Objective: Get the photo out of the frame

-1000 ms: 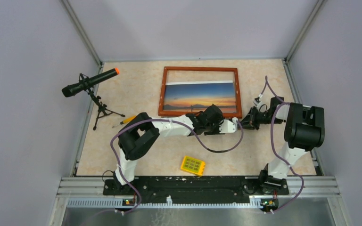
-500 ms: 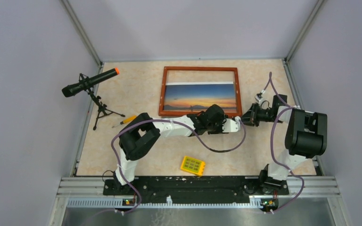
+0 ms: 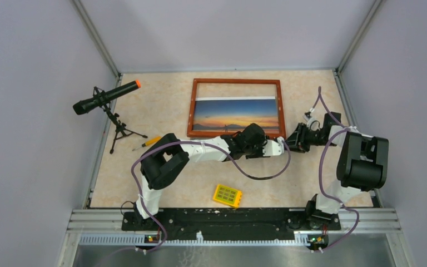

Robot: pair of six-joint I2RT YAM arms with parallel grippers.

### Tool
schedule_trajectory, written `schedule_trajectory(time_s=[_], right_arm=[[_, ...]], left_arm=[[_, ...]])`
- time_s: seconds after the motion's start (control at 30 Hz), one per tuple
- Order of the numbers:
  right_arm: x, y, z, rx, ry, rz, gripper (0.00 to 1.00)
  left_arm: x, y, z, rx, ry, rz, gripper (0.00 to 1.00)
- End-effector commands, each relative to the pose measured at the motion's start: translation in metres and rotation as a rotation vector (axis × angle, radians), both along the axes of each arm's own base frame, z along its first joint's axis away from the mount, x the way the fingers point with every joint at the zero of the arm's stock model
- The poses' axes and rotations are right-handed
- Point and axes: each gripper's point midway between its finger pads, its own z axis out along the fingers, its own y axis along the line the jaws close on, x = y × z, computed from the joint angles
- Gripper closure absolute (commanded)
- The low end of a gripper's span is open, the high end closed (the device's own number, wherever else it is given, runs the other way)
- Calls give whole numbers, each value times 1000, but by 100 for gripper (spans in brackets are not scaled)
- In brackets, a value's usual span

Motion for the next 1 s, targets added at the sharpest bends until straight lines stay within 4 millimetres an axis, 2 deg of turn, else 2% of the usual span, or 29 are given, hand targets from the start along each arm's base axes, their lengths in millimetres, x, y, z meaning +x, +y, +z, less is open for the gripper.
schedule_trajectory(time_s=[0.0, 0.1, 0.33, 0.47, 0.97], right_arm=[[-1, -19, -2, -118, -35, -13, 62], [-1, -21, -6, -129, -36, -23, 59], [-1, -23, -19, -136, 7, -25, 62], [2, -20, -21, -109, 11, -28, 66], [6, -8, -30, -68, 29, -5, 67]], left_arm=[[-9, -14, 16, -64, 13, -43, 55], [-11, -15, 11, -50, 15, -45, 55], [-11, -15, 10, -47, 16, -36, 55], [-9, -16, 11, -48, 11, -34, 54], [-9, -16, 11, -49, 7, -34, 54]])
